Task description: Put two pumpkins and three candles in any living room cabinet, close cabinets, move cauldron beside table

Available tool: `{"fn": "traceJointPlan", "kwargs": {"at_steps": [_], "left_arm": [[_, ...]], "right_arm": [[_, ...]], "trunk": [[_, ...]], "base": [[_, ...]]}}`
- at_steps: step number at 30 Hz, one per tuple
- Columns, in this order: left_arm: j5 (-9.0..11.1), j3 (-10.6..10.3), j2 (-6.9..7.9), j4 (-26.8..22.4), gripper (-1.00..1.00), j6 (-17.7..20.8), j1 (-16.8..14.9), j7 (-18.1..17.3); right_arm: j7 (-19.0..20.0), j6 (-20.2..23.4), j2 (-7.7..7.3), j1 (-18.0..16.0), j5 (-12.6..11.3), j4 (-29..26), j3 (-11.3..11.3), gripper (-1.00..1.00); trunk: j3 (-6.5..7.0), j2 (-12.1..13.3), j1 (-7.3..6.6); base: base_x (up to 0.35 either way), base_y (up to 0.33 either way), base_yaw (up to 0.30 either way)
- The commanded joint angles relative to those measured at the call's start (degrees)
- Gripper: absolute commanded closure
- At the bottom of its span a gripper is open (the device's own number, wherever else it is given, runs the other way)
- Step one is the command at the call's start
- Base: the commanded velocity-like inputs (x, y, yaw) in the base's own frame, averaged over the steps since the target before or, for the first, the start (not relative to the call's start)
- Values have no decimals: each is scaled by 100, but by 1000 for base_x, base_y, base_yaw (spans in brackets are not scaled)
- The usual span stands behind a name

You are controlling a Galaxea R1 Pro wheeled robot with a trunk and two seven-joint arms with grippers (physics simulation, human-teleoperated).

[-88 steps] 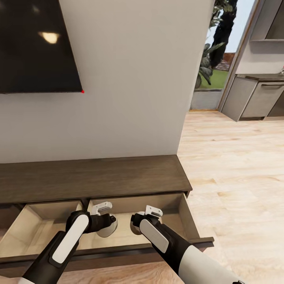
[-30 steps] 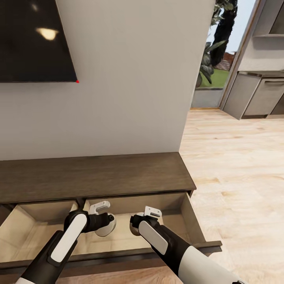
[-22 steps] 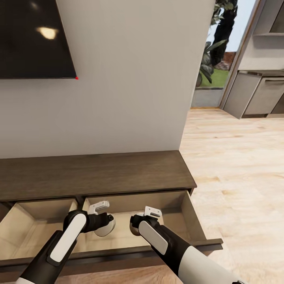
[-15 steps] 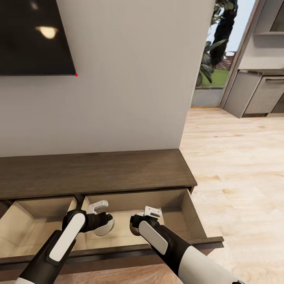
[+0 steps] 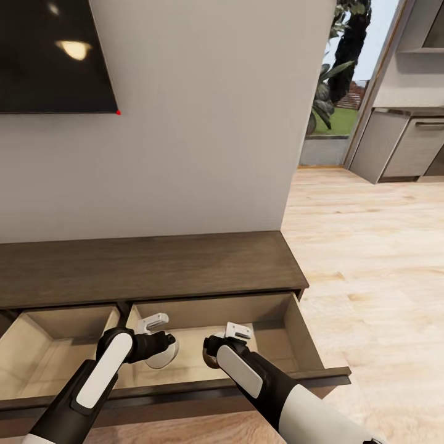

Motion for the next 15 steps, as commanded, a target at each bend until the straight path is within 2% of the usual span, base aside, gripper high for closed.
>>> {"fn": "traceJointPlan", "kwargs": {"at_steps": [1,13,15], "left_arm": [[47,-11,5,-6,100,4,-4,57],[47,-12,2,-6,100,4,-4,52],[47,-12,-1,-6,100,4,-4,54]], "right_arm": [[-41,23,0,-6,-15,-3,10,100],[-41,23,0,-5,-18,2,10,100],[-41,23,0,-6,-18,4,10,100]], "trunk": [[-5,-2,-1],[-5,-2,-1],[-41,-83,43]], "base": [[0,0,0],[0,0,0],[0,0,0]]}}
